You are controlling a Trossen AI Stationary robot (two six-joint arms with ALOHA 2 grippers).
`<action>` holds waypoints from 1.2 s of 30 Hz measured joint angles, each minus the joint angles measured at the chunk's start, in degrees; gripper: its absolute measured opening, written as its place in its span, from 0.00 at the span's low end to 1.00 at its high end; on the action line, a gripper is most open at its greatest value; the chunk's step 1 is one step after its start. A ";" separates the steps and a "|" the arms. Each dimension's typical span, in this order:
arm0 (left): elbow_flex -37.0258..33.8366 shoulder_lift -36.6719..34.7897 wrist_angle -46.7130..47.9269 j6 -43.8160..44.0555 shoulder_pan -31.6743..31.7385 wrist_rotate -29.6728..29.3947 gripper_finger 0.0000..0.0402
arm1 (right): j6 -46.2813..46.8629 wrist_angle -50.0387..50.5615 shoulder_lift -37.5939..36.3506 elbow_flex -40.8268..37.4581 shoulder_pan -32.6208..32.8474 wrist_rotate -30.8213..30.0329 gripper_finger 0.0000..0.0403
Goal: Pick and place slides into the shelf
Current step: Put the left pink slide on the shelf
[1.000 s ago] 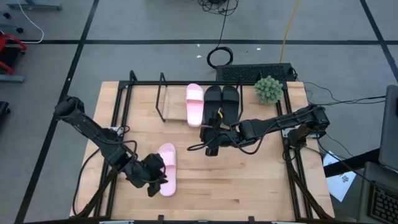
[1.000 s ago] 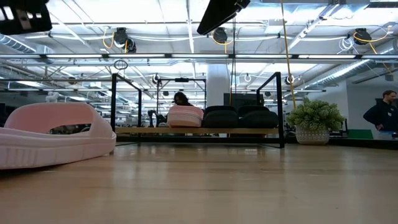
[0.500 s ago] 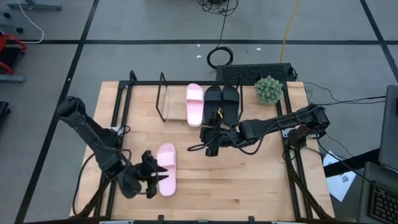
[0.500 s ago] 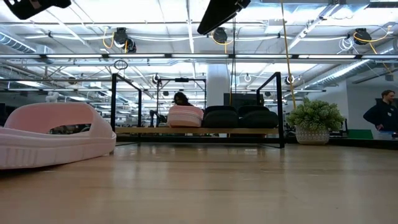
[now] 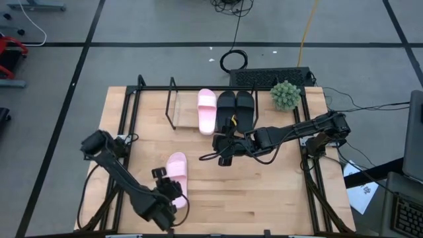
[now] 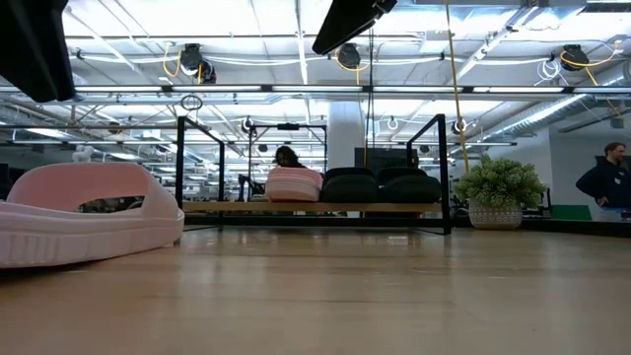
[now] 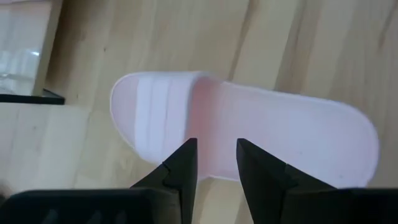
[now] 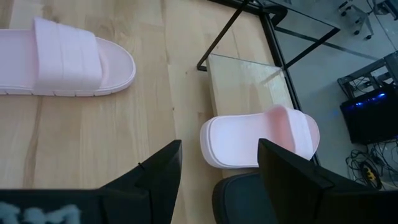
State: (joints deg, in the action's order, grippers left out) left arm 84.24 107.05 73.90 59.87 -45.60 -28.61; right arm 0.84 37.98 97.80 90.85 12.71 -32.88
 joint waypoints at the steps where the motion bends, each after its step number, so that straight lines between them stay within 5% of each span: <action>1: 0.41 0.55 -0.02 0.04 0.12 -0.14 0.29 | 0.01 0.00 0.00 0.00 0.00 -0.01 0.50; 15: 0.51 -0.83 -0.63 -3.90 0.37 4.22 0.29 | 0.00 0.01 0.00 0.00 0.02 -0.02 0.50; 36: 0.27 -1.64 -0.80 -3.59 3.78 3.01 0.29 | -0.02 0.21 0.00 0.00 0.02 -0.02 0.50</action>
State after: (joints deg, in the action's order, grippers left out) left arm 84.51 105.41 73.10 56.29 -41.82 -25.60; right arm 0.82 38.19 97.80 90.85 12.73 -32.91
